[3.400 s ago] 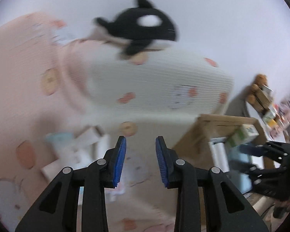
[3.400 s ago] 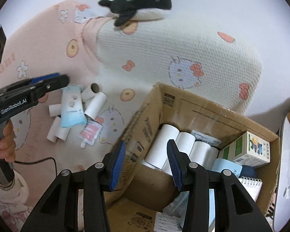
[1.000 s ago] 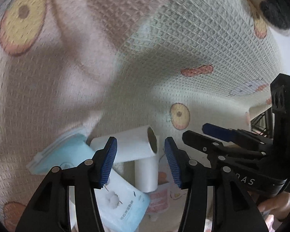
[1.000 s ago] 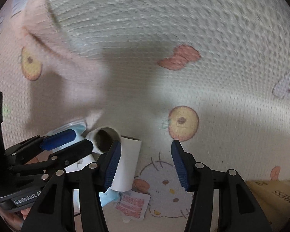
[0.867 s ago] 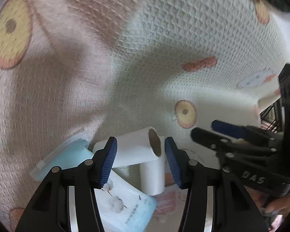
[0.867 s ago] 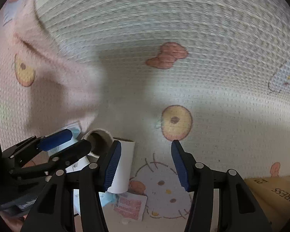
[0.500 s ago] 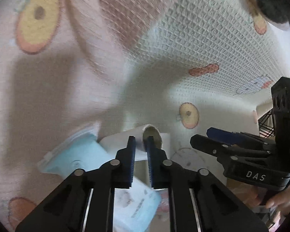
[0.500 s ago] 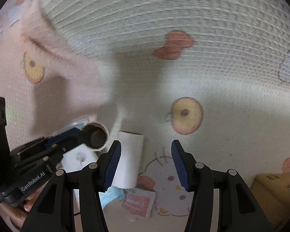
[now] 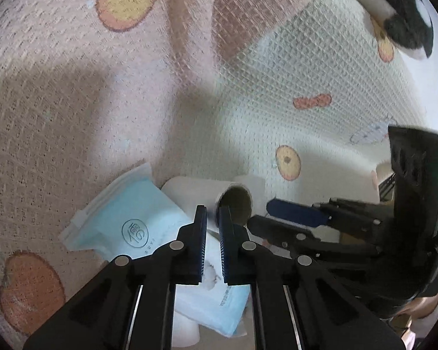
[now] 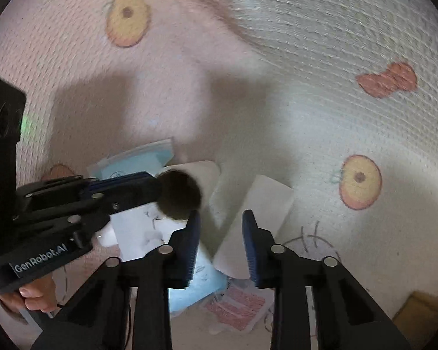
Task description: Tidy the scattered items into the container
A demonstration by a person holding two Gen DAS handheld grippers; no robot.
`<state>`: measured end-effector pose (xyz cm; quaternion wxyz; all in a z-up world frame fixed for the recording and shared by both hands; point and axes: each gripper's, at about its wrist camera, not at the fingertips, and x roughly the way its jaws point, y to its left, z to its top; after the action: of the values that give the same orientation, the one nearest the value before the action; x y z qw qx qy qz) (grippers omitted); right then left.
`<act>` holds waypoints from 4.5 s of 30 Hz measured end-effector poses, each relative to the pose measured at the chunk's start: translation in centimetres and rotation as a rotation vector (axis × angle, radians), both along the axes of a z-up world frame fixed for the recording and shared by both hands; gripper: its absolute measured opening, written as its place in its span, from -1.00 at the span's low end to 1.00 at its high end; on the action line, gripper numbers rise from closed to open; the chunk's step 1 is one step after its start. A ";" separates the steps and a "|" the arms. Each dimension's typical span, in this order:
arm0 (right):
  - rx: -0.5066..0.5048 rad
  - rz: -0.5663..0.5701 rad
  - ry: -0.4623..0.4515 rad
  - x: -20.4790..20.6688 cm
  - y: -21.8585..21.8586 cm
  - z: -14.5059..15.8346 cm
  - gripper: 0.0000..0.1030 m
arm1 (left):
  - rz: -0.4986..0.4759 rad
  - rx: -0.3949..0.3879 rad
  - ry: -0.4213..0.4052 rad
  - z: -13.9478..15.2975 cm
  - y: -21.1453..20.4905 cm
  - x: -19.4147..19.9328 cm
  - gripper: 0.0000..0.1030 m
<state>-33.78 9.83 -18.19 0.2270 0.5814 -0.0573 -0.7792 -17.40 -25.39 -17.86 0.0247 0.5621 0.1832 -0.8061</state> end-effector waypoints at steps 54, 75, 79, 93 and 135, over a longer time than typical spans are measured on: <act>-0.203 -0.073 0.183 9.3 6.6 11.4 -0.51 | -0.060 -0.018 0.342 10.6 6.3 9.0 -0.88; -0.115 -0.029 0.281 17.3 5.1 3.5 -0.51 | -0.021 0.093 0.398 2.5 7.4 15.7 -0.92; -0.167 0.007 0.236 18.5 5.1 0.5 -0.51 | -0.110 0.220 0.415 1.1 8.8 15.9 -0.99; -0.105 0.106 0.320 20.5 2.6 -2.0 -0.51 | -0.068 0.049 0.381 1.4 9.2 17.5 -1.00; 0.045 0.032 0.305 23.6 7.1 -5.9 -0.02 | 0.025 0.403 0.270 -7.8 5.2 18.6 -0.40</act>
<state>-10.18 16.89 -24.06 0.2325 0.4619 0.0046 -0.8559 1.16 -20.20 -25.65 -0.1027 0.4406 0.3490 -0.8207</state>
